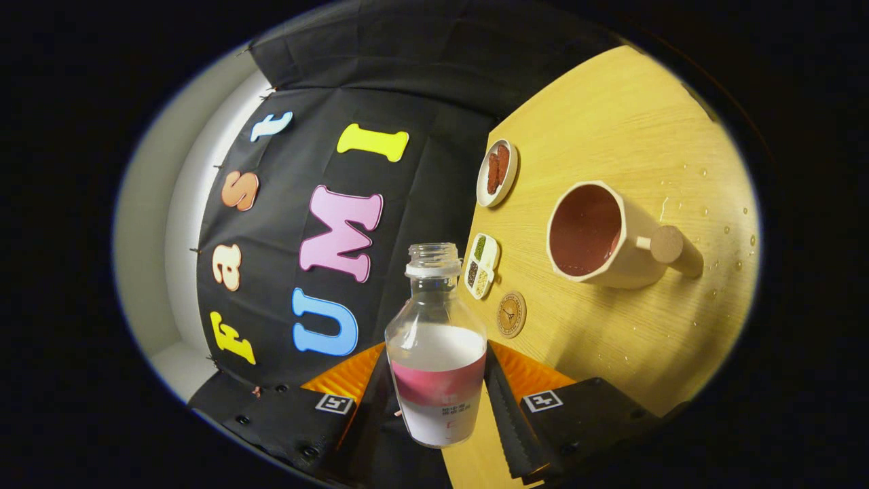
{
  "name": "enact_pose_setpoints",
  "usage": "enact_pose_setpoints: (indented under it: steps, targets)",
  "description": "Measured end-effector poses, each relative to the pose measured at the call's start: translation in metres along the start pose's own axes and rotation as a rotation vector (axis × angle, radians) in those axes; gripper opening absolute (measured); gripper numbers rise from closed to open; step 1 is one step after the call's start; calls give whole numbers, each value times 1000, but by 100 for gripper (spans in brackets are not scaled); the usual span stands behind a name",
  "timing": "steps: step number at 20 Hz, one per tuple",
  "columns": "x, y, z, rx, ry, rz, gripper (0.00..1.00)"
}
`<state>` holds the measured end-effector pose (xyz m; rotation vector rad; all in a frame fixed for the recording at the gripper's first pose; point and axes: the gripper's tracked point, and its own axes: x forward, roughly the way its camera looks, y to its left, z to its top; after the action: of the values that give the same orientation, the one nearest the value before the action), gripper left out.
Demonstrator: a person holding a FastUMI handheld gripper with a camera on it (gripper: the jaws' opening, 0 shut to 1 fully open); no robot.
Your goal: Take the bottle from table, then pour the juice into the cup, finally place the bottle on the coaster
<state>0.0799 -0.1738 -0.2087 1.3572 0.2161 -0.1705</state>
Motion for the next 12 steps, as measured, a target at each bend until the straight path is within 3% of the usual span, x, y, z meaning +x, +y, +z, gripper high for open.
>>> enact_pose_setpoints:
  steps: [12]
  targets:
    - [-2,-16,13,196,0,-22,75]
